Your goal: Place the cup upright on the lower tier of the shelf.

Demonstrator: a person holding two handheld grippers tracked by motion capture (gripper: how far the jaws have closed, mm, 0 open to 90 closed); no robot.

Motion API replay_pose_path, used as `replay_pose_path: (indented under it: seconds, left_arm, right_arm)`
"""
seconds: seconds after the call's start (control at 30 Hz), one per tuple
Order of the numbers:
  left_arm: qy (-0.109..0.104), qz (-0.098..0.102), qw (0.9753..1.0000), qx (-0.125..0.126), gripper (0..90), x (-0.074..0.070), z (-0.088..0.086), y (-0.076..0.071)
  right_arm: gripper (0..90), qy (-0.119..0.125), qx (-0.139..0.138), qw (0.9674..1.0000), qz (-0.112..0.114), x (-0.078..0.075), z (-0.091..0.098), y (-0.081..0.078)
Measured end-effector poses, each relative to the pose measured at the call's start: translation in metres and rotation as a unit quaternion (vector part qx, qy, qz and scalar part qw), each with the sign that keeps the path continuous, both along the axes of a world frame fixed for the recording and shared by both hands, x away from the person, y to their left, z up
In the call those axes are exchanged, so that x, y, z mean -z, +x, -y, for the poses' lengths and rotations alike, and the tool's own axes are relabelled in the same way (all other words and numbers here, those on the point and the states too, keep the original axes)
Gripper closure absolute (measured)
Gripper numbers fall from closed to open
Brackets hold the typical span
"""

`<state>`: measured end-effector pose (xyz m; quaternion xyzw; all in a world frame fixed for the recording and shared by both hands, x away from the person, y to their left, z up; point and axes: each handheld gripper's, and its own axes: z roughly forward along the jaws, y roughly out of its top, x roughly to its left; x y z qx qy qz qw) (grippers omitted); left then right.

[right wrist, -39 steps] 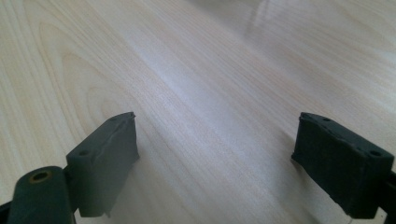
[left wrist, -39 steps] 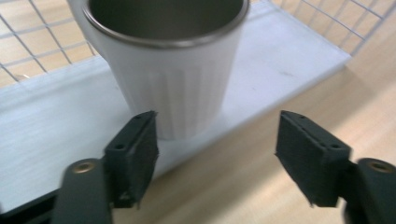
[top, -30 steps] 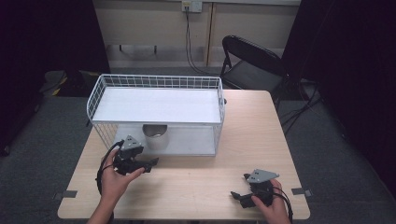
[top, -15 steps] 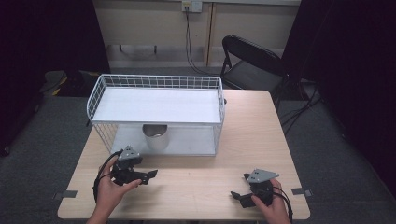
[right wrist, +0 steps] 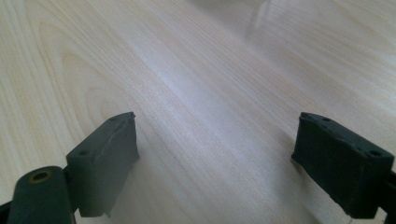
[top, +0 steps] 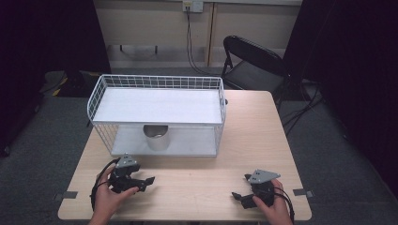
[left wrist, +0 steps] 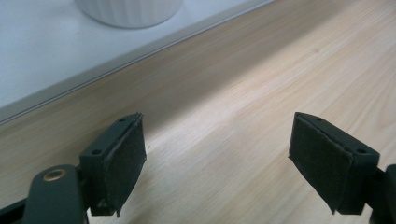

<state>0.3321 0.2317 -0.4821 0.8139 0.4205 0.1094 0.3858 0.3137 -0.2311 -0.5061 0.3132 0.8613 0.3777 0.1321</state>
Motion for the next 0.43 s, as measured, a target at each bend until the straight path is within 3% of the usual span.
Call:
replay_pose_path:
  seconds: [0.27,0.43]
  left_arm:
    - [0.034,0.003,0.9993,0.015,19.8,0.011,0.001,0.000]
    - [0.034,0.003,0.9993,0.016,18.8,0.013,0.001,0.001]
  right_arm:
    - [12.9,0.000,0.000,1.0000,0.000,0.000,0.000,0.000]
    - [12.9,0.000,0.000,1.0000,0.000,0.000,0.000,0.000]
